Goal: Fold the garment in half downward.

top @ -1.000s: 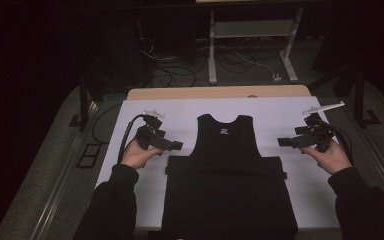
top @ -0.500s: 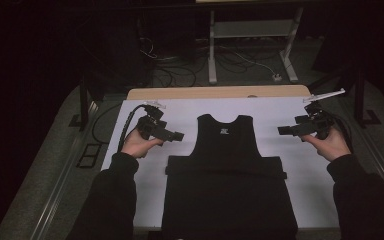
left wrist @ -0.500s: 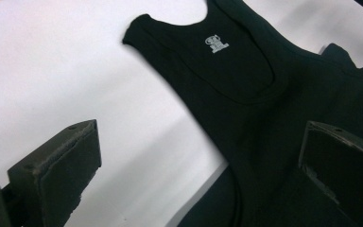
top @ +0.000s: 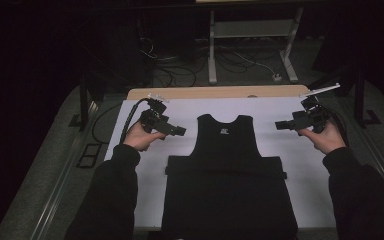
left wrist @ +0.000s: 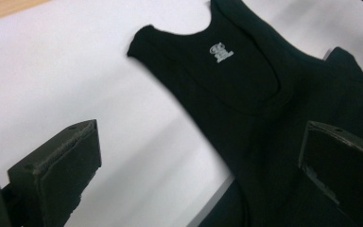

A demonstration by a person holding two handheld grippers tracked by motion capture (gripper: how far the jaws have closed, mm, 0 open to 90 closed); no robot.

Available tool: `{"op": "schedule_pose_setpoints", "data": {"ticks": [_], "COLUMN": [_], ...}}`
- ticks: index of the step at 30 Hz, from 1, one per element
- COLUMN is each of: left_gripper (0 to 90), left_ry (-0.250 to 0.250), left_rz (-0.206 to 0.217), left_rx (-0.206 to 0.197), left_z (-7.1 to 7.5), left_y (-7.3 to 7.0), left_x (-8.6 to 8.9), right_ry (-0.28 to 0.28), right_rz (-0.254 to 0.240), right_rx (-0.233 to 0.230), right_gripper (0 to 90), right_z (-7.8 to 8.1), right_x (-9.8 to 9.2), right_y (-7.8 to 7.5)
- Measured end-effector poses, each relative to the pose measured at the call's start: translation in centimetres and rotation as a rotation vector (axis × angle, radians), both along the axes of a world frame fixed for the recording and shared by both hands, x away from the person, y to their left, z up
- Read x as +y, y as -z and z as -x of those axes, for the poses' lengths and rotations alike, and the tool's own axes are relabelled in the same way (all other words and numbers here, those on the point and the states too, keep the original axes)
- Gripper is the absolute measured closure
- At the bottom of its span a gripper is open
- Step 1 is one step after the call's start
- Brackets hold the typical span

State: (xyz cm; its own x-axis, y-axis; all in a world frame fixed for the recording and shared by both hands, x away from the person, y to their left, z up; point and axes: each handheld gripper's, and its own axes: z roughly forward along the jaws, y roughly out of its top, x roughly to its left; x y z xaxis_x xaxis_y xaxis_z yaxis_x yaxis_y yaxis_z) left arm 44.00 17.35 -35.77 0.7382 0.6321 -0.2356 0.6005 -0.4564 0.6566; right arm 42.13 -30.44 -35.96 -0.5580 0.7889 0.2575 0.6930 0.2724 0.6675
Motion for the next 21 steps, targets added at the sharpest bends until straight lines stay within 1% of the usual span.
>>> {"op": "schedule_pose_setpoints", "data": {"ticks": [2, 3, 4, 6, 9, 10, 12, 13, 15, 18, 19, 21], "left_gripper": [0.0, 0.0, 0.0, 0.0, 0.0, 0.0, 0.0, 0.0, 0.0, 0.0, 0.0, 0.0], "left_ry": [0.007, 0.000, 0.005, 0.007, 0.025, 0.017, 0.010, -0.002, -0.002, -0.006, -0.027, -0.038], "left_rz": [-0.011, -0.009, -0.010, -0.003, -0.014, -0.006, -0.010, -0.004, -0.016, -0.028, -0.008, -0.002], "left_rx": [-0.002, 0.001, 0.000, 0.005, 0.006, 0.006, 0.012, 0.013, 0.023, 0.022, 0.022, 0.023], "left_z": [-0.4, -0.5, -0.6, -0.8, -1.1, -1.2, -1.5, -1.6, -2.1, -2.7, -2.8, -3.1], "left_y": [-0.1, -0.1, -0.1, 0.0, 0.1, 0.2, 0.2, 0.3, 0.3, 0.3, 0.4, 0.4], "left_x": [-0.3, -0.5, -0.7, -1.1, -1.4, -1.6, -1.5, -1.6, -1.4, -1.2, -1.4, -1.3], "right_ry": [0.000, 0.003, 0.003, 0.000, -0.007, -0.009, -0.013, -0.015, -0.016, -0.015, -0.018, -0.018], "right_rz": [0.008, 0.014, 0.016, 0.007, 0.005, 0.008, 0.010, 0.009, 0.005, 0.008, 0.008, 0.002], "right_rx": [0.004, 0.003, 0.005, 0.006, 0.005, 0.009, 0.010, 0.011, 0.013, 0.011, 0.010, 0.002], "right_gripper": [0.0, 0.0, 0.0, 0.0, 0.0, 0.0, 0.0, 0.0, 0.0, 0.0, 0.0, 0.0], "right_z": [-0.4, -0.6, -0.7, -1.1, -1.5, -1.6, -1.8, -2.0, -2.3, -2.7, -2.8, -3.1], "right_x": [0.2, 0.3, 0.4, 0.6, 0.8, 0.9, 1.0, 1.1, 1.1, 1.3, 1.4, 1.5], "right_y": [0.0, 0.1, 0.0, 0.0, -0.1, -0.1, -0.3, -0.4, -0.6, -0.9, -1.0, -1.1]}}
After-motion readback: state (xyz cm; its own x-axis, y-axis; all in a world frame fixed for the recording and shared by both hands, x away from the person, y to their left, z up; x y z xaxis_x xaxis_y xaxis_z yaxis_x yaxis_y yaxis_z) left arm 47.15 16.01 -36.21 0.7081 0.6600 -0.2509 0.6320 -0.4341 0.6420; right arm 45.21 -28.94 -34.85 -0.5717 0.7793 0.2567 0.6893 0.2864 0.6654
